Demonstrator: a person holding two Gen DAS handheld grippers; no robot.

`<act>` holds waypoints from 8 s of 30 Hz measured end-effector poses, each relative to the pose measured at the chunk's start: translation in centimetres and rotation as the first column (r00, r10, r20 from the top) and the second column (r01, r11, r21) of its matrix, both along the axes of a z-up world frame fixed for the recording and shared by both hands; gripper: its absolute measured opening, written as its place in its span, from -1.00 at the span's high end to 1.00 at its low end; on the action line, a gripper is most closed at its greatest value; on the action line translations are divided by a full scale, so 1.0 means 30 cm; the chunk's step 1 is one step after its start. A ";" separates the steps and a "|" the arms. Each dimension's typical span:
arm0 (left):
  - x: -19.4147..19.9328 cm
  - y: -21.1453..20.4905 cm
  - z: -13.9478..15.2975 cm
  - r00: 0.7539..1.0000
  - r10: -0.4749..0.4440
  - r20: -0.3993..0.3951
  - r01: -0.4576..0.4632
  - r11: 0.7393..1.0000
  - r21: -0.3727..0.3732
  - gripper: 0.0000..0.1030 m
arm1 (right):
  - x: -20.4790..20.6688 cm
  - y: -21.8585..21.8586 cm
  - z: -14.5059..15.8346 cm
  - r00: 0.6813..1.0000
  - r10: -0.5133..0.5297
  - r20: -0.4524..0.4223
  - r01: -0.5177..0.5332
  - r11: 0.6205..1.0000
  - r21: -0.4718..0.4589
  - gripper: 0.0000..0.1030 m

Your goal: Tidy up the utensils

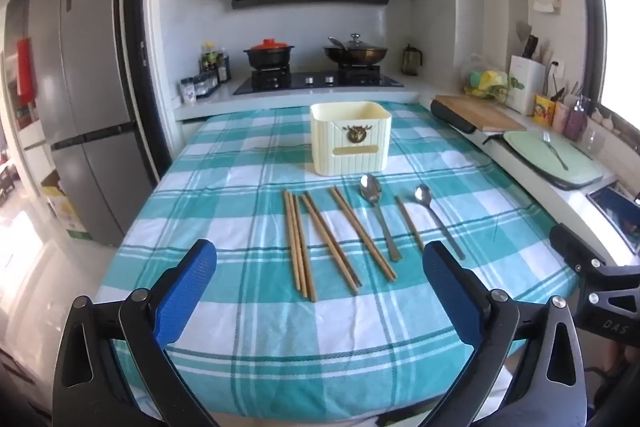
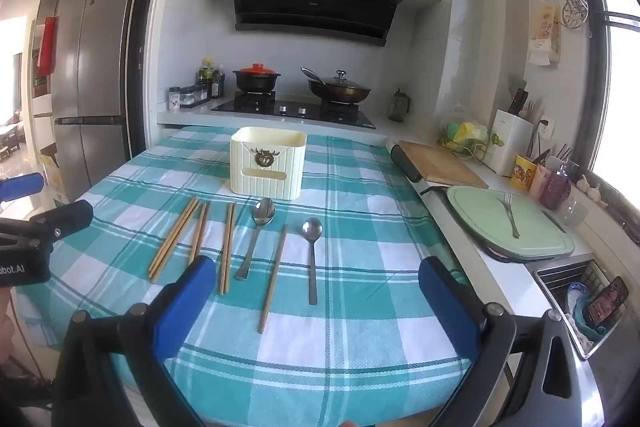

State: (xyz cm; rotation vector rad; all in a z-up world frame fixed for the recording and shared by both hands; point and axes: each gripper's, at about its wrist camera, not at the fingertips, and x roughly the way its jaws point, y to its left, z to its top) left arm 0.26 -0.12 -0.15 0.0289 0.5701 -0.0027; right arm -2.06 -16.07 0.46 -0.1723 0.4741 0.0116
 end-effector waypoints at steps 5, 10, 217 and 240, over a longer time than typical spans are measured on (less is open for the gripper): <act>0.023 0.051 0.023 1.000 0.010 -0.010 -0.010 0.999 -0.038 -0.99 | 0.015 -0.008 0.005 1.000 -0.004 -0.001 0.004 1.000 0.015 -1.00; 0.024 0.011 0.004 1.000 0.030 0.004 -0.030 1.000 -0.001 -0.99 | 0.020 -0.008 -0.012 1.000 -0.009 0.007 0.008 1.000 0.021 -1.00; 0.720 0.305 -0.525 0.910 0.155 -0.384 -0.174 0.985 -0.014 -0.99 | 0.535 -0.107 -0.403 0.921 0.099 -0.376 -0.050 0.989 0.138 -0.76; 0.833 0.337 -0.541 0.903 0.097 -0.419 -0.138 0.988 -0.069 -0.99 | 0.592 -0.110 -0.449 0.899 0.074 -0.431 -0.035 0.995 0.099 -0.76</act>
